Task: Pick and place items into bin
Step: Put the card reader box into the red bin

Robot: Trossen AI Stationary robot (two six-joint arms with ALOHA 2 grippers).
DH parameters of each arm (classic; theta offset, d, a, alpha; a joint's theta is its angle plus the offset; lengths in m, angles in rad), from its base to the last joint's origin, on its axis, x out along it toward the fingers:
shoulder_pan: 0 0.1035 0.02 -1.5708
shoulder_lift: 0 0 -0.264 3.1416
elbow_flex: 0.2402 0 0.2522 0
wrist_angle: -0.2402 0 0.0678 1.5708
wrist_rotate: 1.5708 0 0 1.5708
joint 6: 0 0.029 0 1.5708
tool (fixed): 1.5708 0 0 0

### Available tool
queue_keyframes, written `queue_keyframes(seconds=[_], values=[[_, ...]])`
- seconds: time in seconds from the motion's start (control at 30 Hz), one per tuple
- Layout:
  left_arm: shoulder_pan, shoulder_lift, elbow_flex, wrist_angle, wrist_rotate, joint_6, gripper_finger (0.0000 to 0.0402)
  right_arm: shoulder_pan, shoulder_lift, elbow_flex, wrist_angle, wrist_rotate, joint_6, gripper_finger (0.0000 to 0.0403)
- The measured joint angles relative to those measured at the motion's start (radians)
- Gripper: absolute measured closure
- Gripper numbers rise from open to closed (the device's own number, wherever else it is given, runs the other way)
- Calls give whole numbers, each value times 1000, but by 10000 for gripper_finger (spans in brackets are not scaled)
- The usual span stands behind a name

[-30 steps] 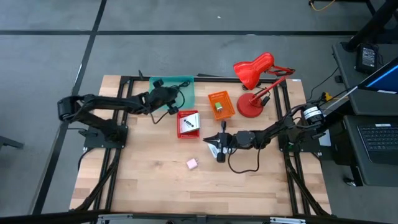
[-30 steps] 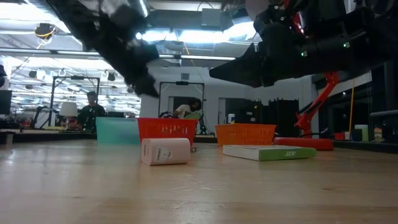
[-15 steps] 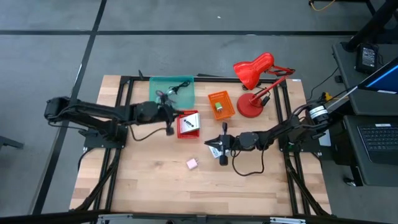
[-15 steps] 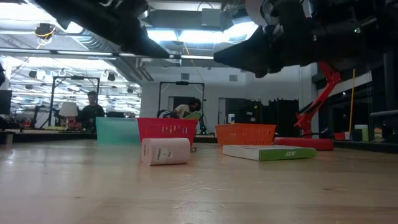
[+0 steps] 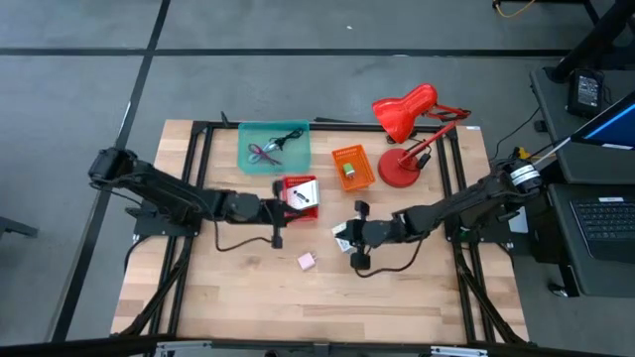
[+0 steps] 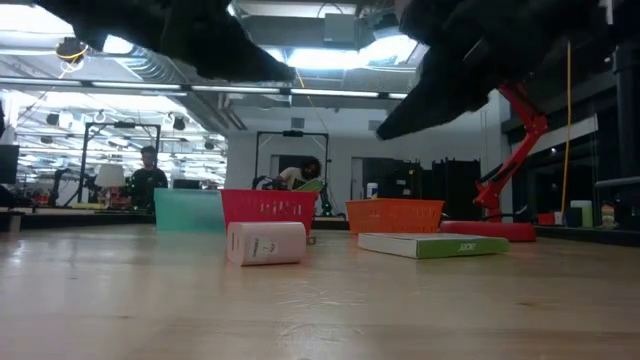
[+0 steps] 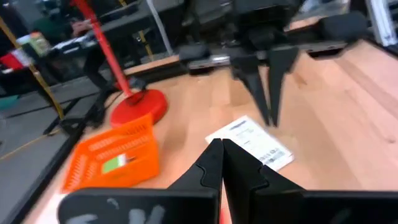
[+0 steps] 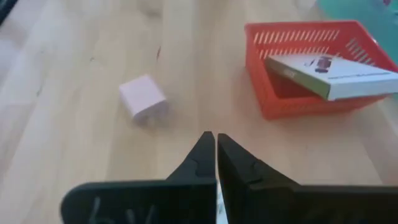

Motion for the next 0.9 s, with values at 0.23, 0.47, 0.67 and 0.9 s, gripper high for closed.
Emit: queue_keyframes(seconds=[0.23,0.47,0.67,0.9], values=[[-41,149,1,169,7,2,398,48,-131,22,-278,67,181,403],[-77,247,71,141,-10,1,398,65,-158,21,-532,78,454,403],[-85,322,162,26,-27,33,398,65,-157,20,-632,-20,594,403],[-82,360,181,11,-80,46,398,65,-147,19,-702,-54,699,403]])
